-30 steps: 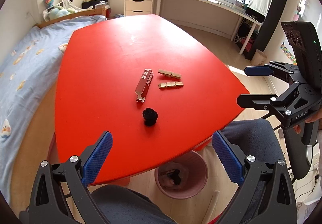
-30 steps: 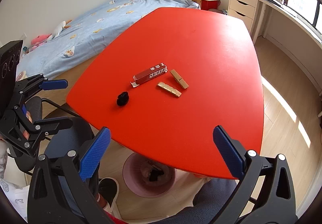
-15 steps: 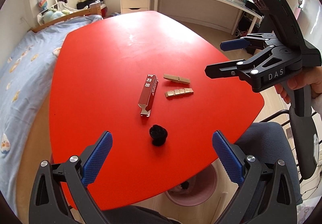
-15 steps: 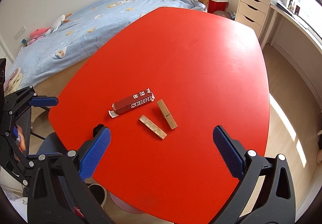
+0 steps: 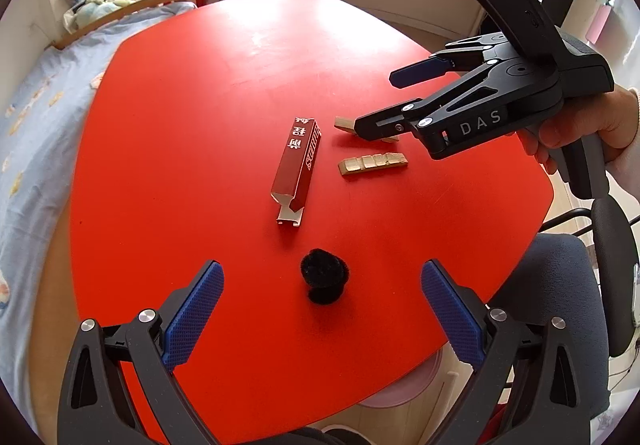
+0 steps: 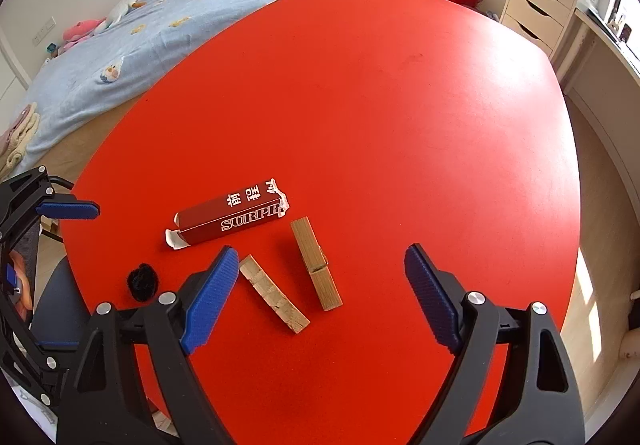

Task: Collect trash
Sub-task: 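Grasp the small black ball with the left tool while the right tool grasps a clothespin, then carry the black ball and clothespin over the wastebasket with both tools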

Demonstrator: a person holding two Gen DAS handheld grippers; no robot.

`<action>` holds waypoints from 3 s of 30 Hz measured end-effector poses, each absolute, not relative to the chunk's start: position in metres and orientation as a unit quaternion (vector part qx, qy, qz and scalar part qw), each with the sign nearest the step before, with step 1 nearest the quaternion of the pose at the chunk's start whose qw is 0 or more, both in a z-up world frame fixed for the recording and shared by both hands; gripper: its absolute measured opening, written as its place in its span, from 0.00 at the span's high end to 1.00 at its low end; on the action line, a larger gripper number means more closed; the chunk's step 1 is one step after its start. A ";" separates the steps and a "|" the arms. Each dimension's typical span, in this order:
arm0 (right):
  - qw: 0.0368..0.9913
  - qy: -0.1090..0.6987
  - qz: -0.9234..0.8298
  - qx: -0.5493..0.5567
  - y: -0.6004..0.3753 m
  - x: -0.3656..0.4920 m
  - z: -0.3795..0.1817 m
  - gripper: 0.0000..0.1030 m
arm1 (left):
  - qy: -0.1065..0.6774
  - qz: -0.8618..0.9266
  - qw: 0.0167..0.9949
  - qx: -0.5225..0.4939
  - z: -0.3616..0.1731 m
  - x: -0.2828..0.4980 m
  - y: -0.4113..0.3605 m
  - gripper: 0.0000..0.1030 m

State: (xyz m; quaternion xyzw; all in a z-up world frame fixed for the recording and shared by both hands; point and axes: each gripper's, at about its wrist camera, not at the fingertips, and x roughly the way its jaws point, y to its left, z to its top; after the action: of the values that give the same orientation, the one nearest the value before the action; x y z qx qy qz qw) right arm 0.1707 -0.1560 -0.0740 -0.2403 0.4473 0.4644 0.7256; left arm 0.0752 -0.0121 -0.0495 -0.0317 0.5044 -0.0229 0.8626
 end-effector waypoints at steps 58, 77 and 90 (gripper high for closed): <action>0.767 0.407 0.465 -0.173 -0.246 0.068 -0.006 0.87 | 0.467 -0.043 0.883 -0.029 -0.003 0.015 -0.040 0.79; 0.779 0.393 0.463 -0.154 -0.304 -0.017 -0.001 0.87 | 0.449 -0.059 0.891 -0.033 0.011 -0.033 -0.061 0.79; 0.761 0.428 0.464 -0.150 -0.311 -0.047 -0.030 0.87 | 0.467 -0.087 0.879 -0.035 -0.010 -0.047 -0.076 0.79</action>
State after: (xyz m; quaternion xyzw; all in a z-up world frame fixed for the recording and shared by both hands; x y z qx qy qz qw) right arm -0.0466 -0.3113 -0.0300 -0.1505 0.4280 0.4641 0.7608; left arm -0.0470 -0.0762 -0.0098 -0.0352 0.4675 -0.0866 0.8791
